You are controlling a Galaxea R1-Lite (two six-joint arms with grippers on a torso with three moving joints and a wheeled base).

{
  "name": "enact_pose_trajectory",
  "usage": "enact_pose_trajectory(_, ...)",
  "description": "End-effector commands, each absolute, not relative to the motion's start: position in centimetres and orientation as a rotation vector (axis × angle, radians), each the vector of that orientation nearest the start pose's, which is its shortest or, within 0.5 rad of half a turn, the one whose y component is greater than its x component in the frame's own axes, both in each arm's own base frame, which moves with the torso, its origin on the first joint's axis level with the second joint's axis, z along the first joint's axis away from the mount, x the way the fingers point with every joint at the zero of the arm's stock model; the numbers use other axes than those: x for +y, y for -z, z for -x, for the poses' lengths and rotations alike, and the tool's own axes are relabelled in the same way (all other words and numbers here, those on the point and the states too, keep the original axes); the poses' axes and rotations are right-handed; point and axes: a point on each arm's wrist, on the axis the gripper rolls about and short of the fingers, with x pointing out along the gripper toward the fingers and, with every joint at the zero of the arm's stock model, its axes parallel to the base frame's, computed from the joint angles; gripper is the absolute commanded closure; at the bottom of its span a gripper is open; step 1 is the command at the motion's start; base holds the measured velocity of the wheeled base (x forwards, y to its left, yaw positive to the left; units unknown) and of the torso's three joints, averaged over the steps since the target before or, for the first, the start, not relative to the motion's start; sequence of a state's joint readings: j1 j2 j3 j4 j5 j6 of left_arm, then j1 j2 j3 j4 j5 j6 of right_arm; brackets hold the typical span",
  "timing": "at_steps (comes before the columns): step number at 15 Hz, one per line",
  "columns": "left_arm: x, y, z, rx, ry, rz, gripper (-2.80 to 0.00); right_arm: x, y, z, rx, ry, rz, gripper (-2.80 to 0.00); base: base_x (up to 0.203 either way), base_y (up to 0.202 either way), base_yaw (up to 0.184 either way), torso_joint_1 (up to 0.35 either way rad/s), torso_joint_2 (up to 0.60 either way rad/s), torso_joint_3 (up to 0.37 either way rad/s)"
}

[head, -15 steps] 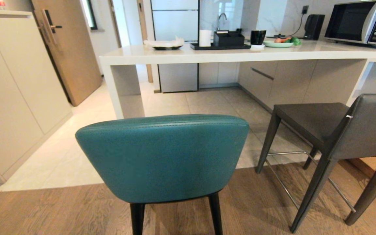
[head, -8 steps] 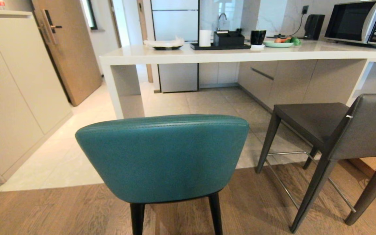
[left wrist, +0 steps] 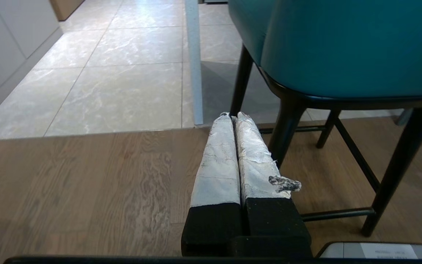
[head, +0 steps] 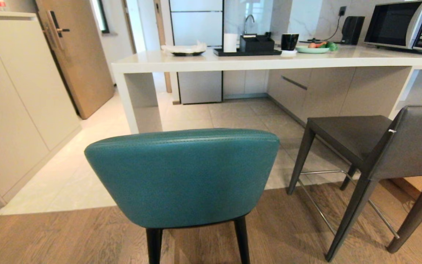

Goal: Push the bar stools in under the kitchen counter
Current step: Push the gray chair back under the dining table

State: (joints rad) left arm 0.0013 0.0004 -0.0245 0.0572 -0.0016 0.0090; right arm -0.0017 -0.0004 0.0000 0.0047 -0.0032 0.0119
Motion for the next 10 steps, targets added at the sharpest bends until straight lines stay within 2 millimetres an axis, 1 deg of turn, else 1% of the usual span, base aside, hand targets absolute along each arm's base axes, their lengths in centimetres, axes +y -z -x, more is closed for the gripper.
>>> enact_pose_trajectory(1, 0.00, -7.65, 2.45, 0.035, -0.003, -0.008, 0.00, 0.00, -7.46, 2.26, 0.008, 0.005, -0.012, 0.00, 0.000, 0.000, 0.000, 0.000, 0.00, 0.000)
enact_pose_trajectory(8, 0.00, -7.65, 2.45, 0.035, -0.001, -0.006, 0.00, 0.00, -7.46, 2.26, 0.008, 0.005, -0.012, 0.00, 0.000, 0.000, 0.000, 0.000, 0.00, 0.000)
enact_pose_trajectory(9, 0.00, -7.67, 2.45, 0.034, -0.003, -0.006, 0.00, 0.00, -7.46, 2.26, 0.008, 0.005, -0.012, 0.00, 0.065, 0.000, -0.001, 0.000, 0.00, 0.007)
enact_pose_trajectory(10, 0.00, -7.65, 2.45, 0.035, -0.003, -0.006, 0.00, 0.00, -7.46, 2.26, 0.008, 0.005, -0.012, 0.00, 0.166, 0.000, 0.001, 0.000, 0.00, -0.004)
